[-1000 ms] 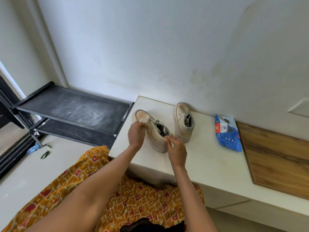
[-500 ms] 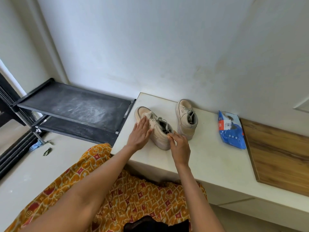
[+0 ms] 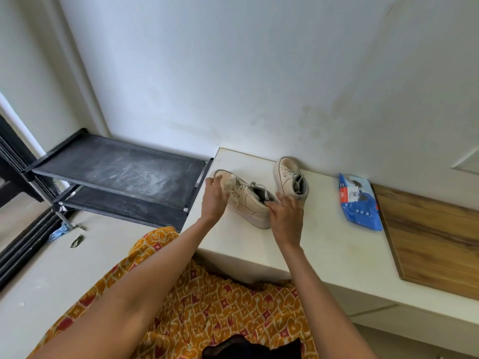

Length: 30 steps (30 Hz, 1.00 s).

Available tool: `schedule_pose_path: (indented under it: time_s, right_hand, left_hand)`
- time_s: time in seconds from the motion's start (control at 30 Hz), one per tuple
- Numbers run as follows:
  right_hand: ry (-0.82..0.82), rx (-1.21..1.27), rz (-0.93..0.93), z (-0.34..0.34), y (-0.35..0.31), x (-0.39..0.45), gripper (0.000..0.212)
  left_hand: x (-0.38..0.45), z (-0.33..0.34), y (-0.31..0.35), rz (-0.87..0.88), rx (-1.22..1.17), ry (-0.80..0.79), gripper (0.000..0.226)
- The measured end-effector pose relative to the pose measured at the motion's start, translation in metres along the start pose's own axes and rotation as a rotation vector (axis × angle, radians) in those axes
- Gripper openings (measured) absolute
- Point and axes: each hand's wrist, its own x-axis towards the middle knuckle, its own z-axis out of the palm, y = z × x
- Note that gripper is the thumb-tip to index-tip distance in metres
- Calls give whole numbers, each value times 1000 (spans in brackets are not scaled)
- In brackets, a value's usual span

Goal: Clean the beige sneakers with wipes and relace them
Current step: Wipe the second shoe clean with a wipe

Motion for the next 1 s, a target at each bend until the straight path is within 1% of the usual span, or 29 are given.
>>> schedule_pose_path:
  time_s: [0.03, 0.07, 0.1, 0.13, 0.17, 0.27, 0.3, 0.37, 0.43, 0.5, 0.57, 0.63, 0.67, 0.7, 0.77, 0.83, 0.87, 0.93, 1.0]
  right_hand:
    - [33, -15, -21, 2, -8, -3, 15]
    - [54, -18, -42, 3, -16, -7, 15]
    - [65, -19, -61, 5, -23, -11, 17]
    - [68, -24, -78, 8, -29, -14, 21]
    - [60, -25, -82, 10, -34, -15, 25]
    - [16, -8, -24, 14, -41, -16, 35]
    - [13, -24, -12, 16, -41, -17, 37]
    - [21, -62, -7, 17, -40, -19, 35]
    - [26, -83, -4, 17, -40, -19, 33]
    - [23, -100, 4, 16, -41, -18, 34]
    - [14, -110, 5, 16, -41, -17, 35]
    - [-5, -121, -4, 17, -40, -17, 37]
    - [-15, -126, -4, 18, -39, -17, 38]
    - [-24, -131, -1, 18, -39, -17, 39]
    - [-19, -132, 6, 19, -39, -17, 41]
    - [7, -118, 9, 19, -40, -17, 40]
    - [16, -115, 9, 19, -40, -17, 40]
    - [10, -120, 7, 18, -40, -17, 39]
    - [-8, -136, 0, 17, -40, -17, 41]
  left_hand:
    - [5, 1, 4, -97, -1, 8, 42]
    - [9, 2, 5, -150, 11, -1, 35]
    - [11, 3, 6, -156, 29, -3, 25]
    - [12, 3, 6, -131, 40, 6, 18]
    - [11, 3, 7, -100, 36, 25, 15]
    - [6, 5, 7, -33, -33, 52, 14]
    - [3, 6, 6, 14, -55, 49, 13]
    - [-5, 10, 7, 136, -80, 32, 11]
    - [-13, 17, 9, 221, -112, 22, 11]
    - [-19, 24, 13, 228, -182, 20, 13]
    - [-22, 28, 19, 134, -307, 50, 17]
    - [-20, 27, 26, -78, -479, 84, 25]
    - [-18, 27, 29, -183, -536, 90, 27]
    - [-16, 28, 32, -245, -547, 104, 26]
    - [-13, 30, 38, -255, -505, 127, 20]
    - [-16, 30, 45, -179, -467, 132, 16]
    - [-17, 30, 48, -109, -407, 122, 15]
    - [-20, 30, 44, 76, -196, 99, 15]
    - [-18, 27, 25, 186, 42, 82, 13]
